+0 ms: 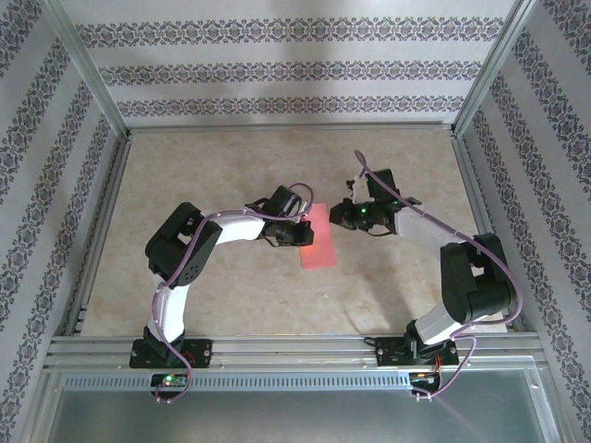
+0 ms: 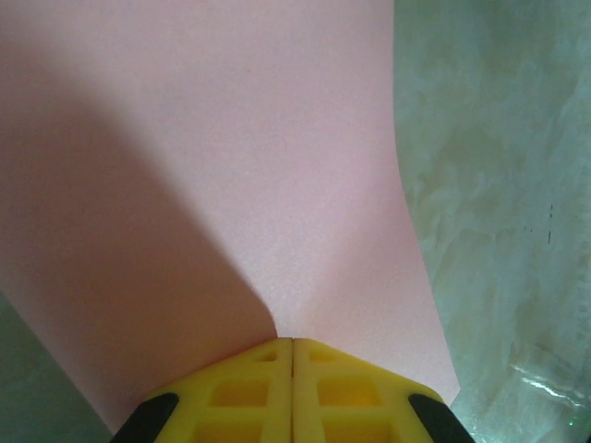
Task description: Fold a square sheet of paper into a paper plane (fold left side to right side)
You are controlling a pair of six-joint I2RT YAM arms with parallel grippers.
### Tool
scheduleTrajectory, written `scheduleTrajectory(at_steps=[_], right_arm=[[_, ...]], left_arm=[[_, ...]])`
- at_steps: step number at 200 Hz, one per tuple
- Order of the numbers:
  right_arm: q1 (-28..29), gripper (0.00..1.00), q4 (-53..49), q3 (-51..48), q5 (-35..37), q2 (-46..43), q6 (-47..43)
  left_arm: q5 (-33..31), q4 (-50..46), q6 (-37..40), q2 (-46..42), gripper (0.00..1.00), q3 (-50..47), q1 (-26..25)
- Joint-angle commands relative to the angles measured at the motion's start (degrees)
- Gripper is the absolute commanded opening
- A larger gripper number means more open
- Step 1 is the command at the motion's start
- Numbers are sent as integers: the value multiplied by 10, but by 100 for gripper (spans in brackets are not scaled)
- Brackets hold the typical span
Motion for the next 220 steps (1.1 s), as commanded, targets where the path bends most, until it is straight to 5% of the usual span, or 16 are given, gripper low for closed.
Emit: scheduleTrajectory(at_steps=[1, 66, 220], right_arm=[[10, 2, -14, -28, -33, 21, -19], [31, 0, 7, -25, -50, 121, -30], [29, 0, -75, -31, 50, 171, -74]], left_arm=[[-21, -26, -13, 15, 7, -17, -13], [-16, -22, -24, 14, 7, -13, -15], [-5, -7, -23, 26, 8, 30, 15]])
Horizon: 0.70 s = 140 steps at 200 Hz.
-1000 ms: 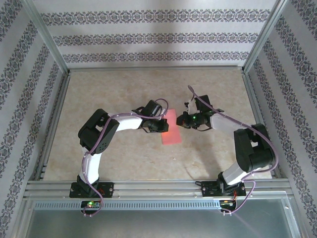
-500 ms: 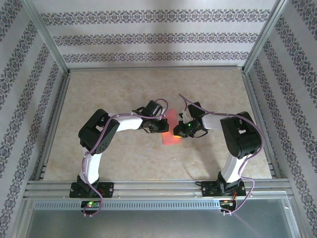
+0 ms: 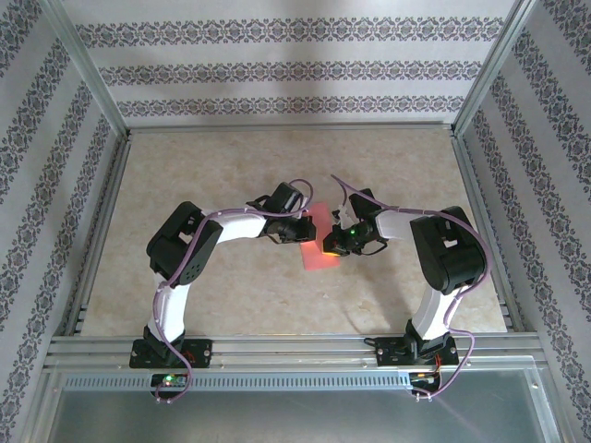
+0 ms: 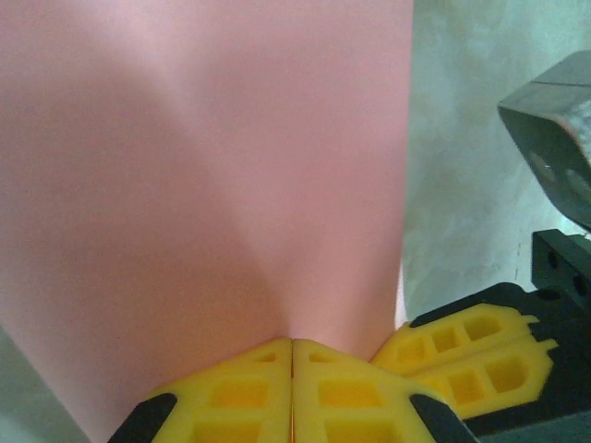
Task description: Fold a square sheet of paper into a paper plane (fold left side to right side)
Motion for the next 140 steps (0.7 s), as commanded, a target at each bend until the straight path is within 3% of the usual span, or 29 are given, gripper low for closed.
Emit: scheduleTrajectory(at_steps=[1, 54, 140], right_arm=[[2, 0, -50, -15, 80, 35, -13], [1, 0, -70, -11, 101, 45, -16], [6, 0, -103, 4, 125, 57, -20]], left_arm=[[-4, -13, 19, 20, 8, 10, 10], [-28, -23, 34, 27, 8, 5, 17], [-39, 37, 75, 31, 8, -27, 52]])
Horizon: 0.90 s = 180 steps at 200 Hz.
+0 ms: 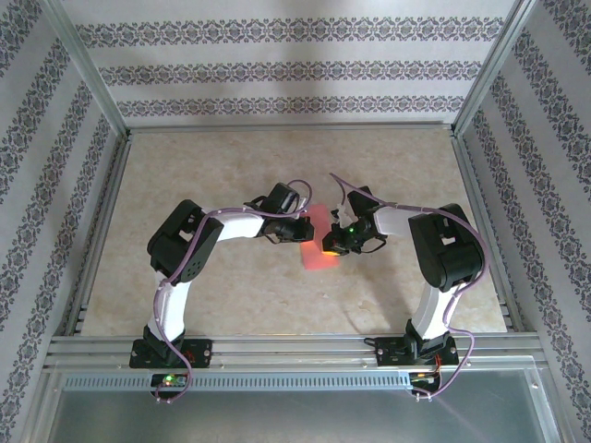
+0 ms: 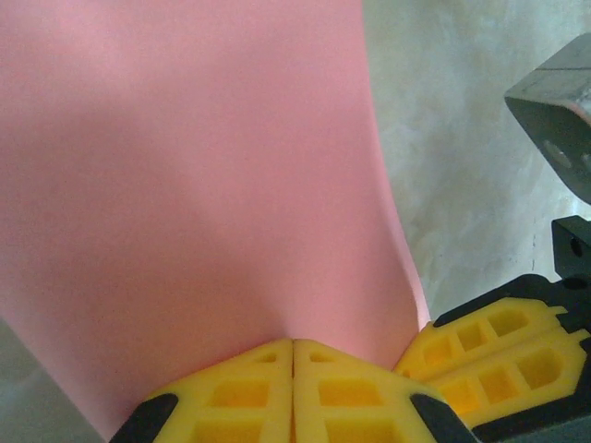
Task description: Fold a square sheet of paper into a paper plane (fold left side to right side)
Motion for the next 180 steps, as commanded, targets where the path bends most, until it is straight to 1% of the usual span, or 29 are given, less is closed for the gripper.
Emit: scheduleTrajectory(at_steps=[1, 69, 120, 180], right_arm=[[6, 0, -64, -22, 120, 42, -16], [9, 0, -70, -16, 123, 50, -18], [9, 0, -71, -17, 122, 47, -18], [10, 0, -68, -21, 121, 44, -15]], left_arm=[[-56, 9, 31, 22, 8, -14, 37], [-63, 22, 36, 32, 8, 5, 74], [-70, 6, 46, 56, 8, 61, 91], [-80, -3, 40, 81, 9, 119, 109]])
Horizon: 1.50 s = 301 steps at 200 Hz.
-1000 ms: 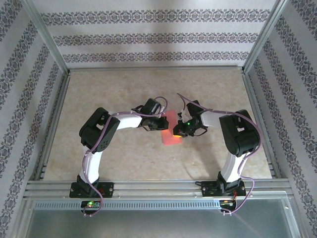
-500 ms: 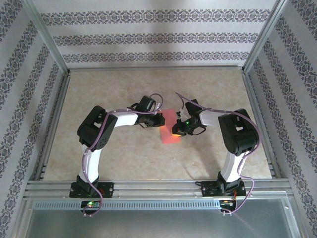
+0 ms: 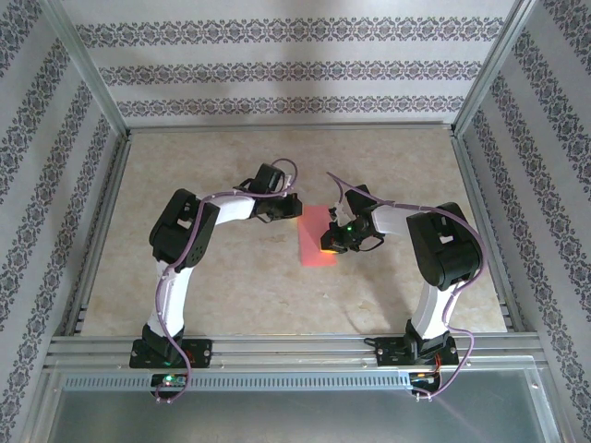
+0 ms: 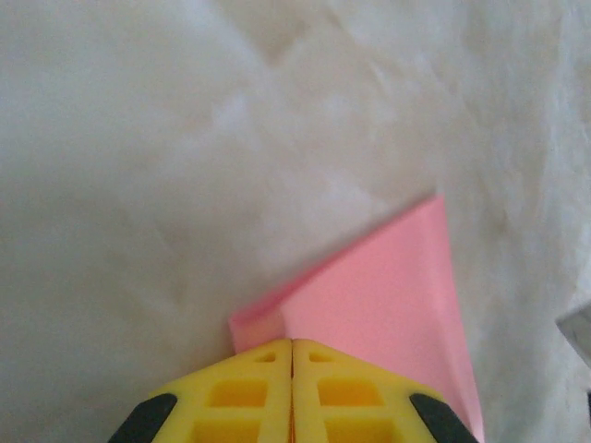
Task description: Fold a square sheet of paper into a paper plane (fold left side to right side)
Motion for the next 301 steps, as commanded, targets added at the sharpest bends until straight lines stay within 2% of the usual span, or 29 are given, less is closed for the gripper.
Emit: scheduleTrajectory(at_steps=[1, 62, 117, 147, 196, 252, 301], right_arm=[[6, 0, -70, -33, 115, 35, -7], [7, 0, -51, -43, 105, 24, 11], [14, 0, -7, -28, 67, 1, 36], [15, 12, 80, -19, -3, -19, 69], [6, 28, 78, -8, 14, -92, 69], [-81, 47, 31, -58, 47, -186, 27], [-113, 56, -12, -81, 19, -198, 10]], left_arm=[[-59, -10, 18, 20, 8, 28, 26], [-62, -26, 26, 21, 8, 51, 38], [-61, -22, 29, -102, 8, -26, 36], [-28, -23, -2, -156, 8, -79, 28], [0, -44, -59, -145, 8, -102, -22], [-26, -57, -83, -83, 8, -59, -62], [-63, -96, -61, -70, 8, -46, -66]])
